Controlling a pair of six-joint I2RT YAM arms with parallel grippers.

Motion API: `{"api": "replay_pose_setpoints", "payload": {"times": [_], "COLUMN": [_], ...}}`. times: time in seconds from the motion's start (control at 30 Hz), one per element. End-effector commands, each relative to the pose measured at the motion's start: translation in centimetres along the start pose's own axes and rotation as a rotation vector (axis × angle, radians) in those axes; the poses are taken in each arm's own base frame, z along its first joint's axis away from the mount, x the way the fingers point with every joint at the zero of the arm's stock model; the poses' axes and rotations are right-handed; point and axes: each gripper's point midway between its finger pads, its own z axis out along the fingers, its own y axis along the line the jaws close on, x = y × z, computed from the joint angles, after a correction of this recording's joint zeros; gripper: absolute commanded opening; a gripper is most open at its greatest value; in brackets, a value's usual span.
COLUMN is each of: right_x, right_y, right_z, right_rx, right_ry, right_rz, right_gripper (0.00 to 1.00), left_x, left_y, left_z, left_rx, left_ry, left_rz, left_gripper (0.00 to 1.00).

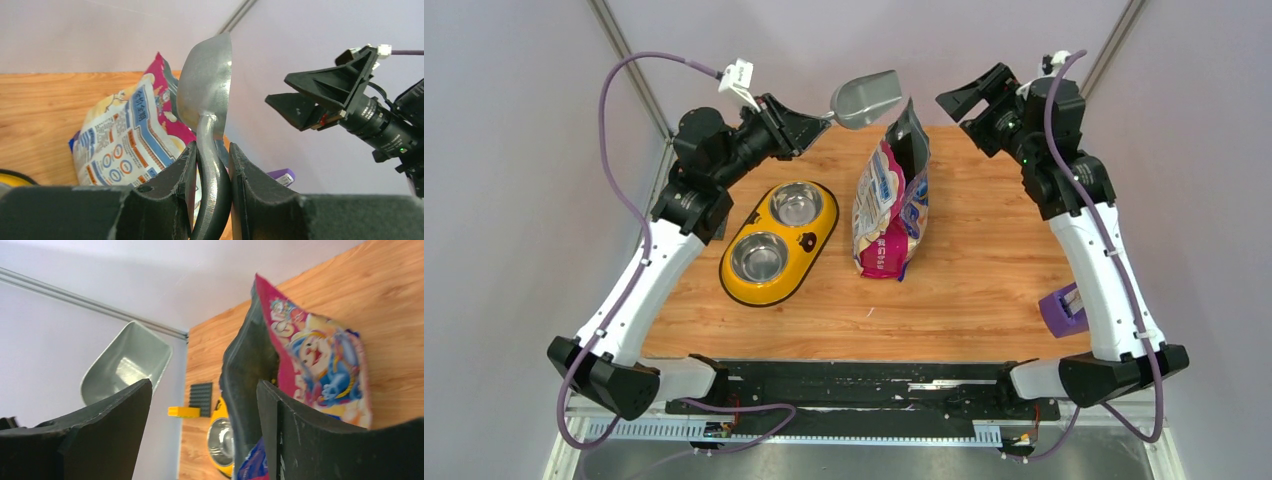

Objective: Serve the pet food

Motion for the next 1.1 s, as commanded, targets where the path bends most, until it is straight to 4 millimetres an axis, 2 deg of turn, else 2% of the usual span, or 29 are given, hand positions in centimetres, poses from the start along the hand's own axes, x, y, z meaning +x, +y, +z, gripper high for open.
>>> {"api": "replay_pose_setpoints", "payload": {"times": [0.0,0.13,0.3,0.47,0.77,1.0,1.07], "right_x": [-0.5,1.5,4.3,6.3,7.3,7.9,7.6], "right_y": [-2.0,-4.1,-6.3,-7.3,-9.4,-10.6,-10.7], "right_z": [-0.4,1.4,3.4,5.0,7.1,8.3,8.5], "right_rx": [0.072,0.109,0.144,0.147,0.234,0.272,0.279], "right_ry": [0.058,0.179,0.317,0.404,0.447,0.481,0.481], "right_rz": [-0.207,-0.276,-0.292,-0.302,-0.349,-0.364,-0.369], "right_gripper": [0.76,0.76,0.70,0.63,0.50,0.34,0.24], "left_x": [-4.0,-3.6,-3.1,-2.6,-1.7,-1.4,-1.3], "left_y": [-2.2,-1.7,-1.7,-1.6,-1.7,-1.5,-1.5], "left_z": [-2.6,-3.2,-3.7,-3.8,-3.6,-3.4,-3.4], "left_rx": [-0.004,-0.031,-0.037,-0.034,-0.010,-0.009,-0.010], "left_ry": [-0.077,-0.027,0.012,0.028,0.067,0.081,0.084], "left_rz": [0.061,0.080,0.106,0.097,0.079,0.076,0.077], "left_gripper": [0.00,0.00,0.00,0.00,0.00,0.00,0.00]}}
